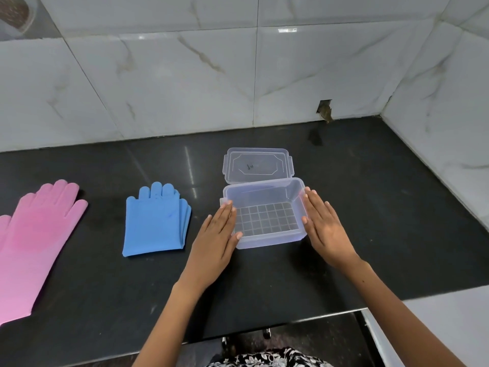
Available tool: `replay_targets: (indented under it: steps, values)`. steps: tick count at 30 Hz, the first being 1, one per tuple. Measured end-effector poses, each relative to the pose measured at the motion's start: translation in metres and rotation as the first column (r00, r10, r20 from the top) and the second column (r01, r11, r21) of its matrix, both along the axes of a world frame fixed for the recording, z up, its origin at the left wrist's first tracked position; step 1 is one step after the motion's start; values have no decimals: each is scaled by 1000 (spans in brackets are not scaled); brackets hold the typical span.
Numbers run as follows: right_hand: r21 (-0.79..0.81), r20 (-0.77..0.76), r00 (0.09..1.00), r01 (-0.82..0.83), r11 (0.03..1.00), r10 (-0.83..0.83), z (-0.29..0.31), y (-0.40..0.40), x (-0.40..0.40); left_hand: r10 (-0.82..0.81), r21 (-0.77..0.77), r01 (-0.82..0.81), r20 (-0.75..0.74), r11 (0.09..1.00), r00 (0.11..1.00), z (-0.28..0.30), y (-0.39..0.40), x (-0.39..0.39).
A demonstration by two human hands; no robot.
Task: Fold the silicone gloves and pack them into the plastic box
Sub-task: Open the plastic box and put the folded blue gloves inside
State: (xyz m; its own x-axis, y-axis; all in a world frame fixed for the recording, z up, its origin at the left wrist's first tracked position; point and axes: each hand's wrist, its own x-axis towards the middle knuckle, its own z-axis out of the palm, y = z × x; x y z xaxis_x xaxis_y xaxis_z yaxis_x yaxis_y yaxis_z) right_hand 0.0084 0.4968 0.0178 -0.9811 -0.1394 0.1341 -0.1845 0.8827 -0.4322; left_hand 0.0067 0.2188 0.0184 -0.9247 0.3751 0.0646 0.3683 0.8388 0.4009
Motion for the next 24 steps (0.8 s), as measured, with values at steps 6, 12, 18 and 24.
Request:
replay_targets:
  steps: [6,12,18,24]
  values:
    - [-30,-251,963,-111,993,100,33,-37,8,63,125,-65,16,990,998,15,-22,-1]
    - [-144,-491,842,-331,933,223,42,-148,12,238,171,-233,-11,958,971,30,-109,-47]
    - [-10,-322,839,-467,884,439,6,-239,-2,215,-29,-213,171,977,961,14,-185,-116]
    - [187,-110,828,-526,829,550,-19,-286,-17,100,-49,-89,317,995,943,2,-216,-156]
